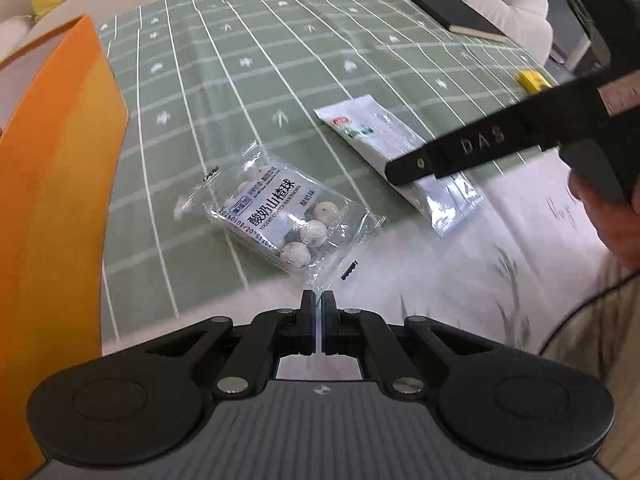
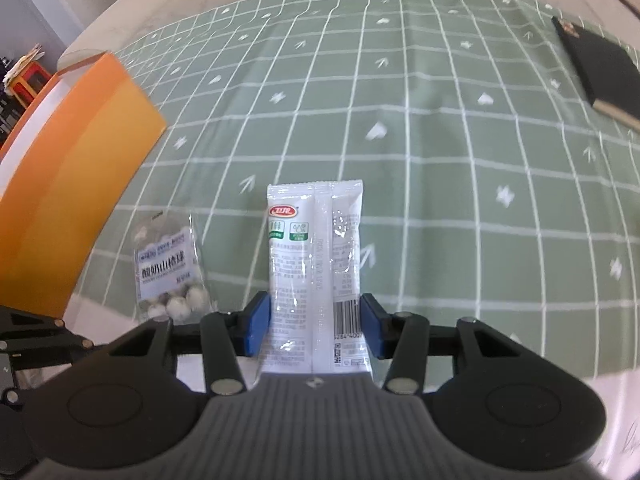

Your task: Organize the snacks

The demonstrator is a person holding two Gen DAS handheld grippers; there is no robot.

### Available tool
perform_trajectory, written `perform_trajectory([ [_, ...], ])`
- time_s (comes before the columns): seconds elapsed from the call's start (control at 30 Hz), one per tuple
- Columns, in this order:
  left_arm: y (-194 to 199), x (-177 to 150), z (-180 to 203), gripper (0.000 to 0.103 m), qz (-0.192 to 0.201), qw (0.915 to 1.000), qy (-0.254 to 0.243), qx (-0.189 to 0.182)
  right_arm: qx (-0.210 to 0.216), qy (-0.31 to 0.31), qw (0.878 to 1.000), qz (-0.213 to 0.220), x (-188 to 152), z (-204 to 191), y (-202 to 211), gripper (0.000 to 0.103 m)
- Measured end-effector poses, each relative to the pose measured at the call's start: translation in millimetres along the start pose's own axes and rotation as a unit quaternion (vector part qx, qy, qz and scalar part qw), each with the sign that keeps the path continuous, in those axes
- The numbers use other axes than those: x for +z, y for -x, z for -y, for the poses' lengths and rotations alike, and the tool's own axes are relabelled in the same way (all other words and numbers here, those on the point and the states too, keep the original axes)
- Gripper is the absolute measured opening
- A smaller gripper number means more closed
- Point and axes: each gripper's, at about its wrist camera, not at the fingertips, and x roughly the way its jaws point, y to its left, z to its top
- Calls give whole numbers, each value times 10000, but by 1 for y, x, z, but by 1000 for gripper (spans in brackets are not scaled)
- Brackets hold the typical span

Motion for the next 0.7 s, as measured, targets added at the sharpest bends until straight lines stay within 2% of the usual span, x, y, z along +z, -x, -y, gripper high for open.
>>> perform_trajectory([
  [0.33, 18, -29, -5, 3, -71, 10000, -17, -54, 131, -328, 9993, -101, -37, -5, 14, 47],
  [0.47, 20, -32, -9, 8, -97, 9999, 61, -27, 150, -240, 9996, -72, -48, -14, 18, 47],
  [0.53, 28, -35, -13, 19, 76, 9997, 213, -36, 77, -134, 9999, -37, -50, -18, 18, 47],
  [0.6, 36, -37, -17, 53, 285, 9982, 511, -134, 42, -86, 10000, -15, -51, -20, 18, 47],
  [0.67, 42, -37, -23, 69, 505, 9939, 974, -134, 47, -92, 9999, 2, -51, -21, 17, 47],
  [0.7, 43, -36, -26, 71, 585, 9898, 1301, -60, 72, -97, 9999, 13, -50, -22, 16, 47],
])
